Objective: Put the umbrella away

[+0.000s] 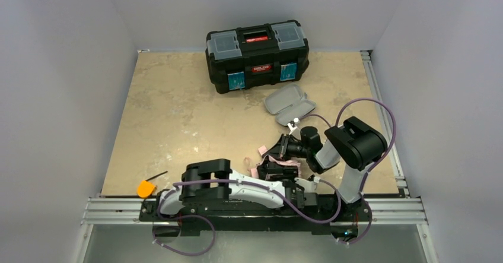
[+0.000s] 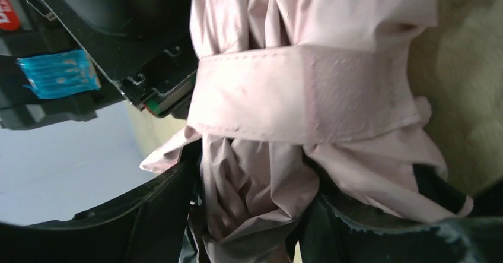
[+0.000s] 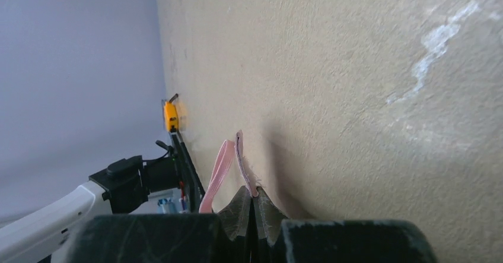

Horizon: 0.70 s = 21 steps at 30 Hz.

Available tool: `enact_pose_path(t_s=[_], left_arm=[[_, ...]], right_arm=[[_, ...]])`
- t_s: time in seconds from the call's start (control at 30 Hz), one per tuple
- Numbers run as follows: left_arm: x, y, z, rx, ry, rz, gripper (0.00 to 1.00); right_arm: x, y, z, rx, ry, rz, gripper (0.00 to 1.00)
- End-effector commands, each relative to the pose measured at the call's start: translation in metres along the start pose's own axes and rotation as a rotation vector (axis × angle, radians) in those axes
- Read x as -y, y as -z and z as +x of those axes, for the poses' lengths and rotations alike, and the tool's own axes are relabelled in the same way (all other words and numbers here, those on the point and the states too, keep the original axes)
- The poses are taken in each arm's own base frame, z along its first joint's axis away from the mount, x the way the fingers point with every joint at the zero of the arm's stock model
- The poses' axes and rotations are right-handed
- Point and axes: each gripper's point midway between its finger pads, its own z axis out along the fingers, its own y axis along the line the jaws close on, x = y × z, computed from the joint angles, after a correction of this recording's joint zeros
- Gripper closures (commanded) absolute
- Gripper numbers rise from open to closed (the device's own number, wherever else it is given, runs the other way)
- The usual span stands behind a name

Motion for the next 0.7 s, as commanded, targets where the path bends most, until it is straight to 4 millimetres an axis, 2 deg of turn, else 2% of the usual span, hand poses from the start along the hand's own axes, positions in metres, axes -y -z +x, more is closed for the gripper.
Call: enact_pose_path(t_s=[0.0,0.17,0.37,0.43,0.47,0.53,0.67], left_arm=[[-0.002,0.022,0.019,-0.035,0.069,0.189,0.4],[-0.028,0.041,0.026,-0.037,0.195,0.295,0.39],[-0.079,0.057,0.026,0.037,0.476,0.513,0.36],[-0.085,0.06,0.025,0.085,0.532,0.605,0.26],[-0.086,0.059,0.024,0.114,0.55,0.641,0.15],[-0.084,0.056,0.022,0.153,0.574,0.72,0.03],[-0.071,0.042,0.013,0.16,0.596,0.878,0.0]], right_arm=[[0.055,0.012,0.036,-0.057,-0.093,0.194,1.0],[0.057,0.012,0.031,-0.033,-0.077,0.208,1.0],[0.057,0.011,0.029,-0.027,-0.071,0.21,1.0],[0.057,0.011,0.029,-0.028,-0.069,0.209,1.0],[0.056,0.011,0.029,-0.027,-0.067,0.207,1.0],[0.056,0.011,0.028,-0.026,-0.065,0.207,1.0],[0.054,0.01,0.028,-0.026,-0.061,0.2,1.0]])
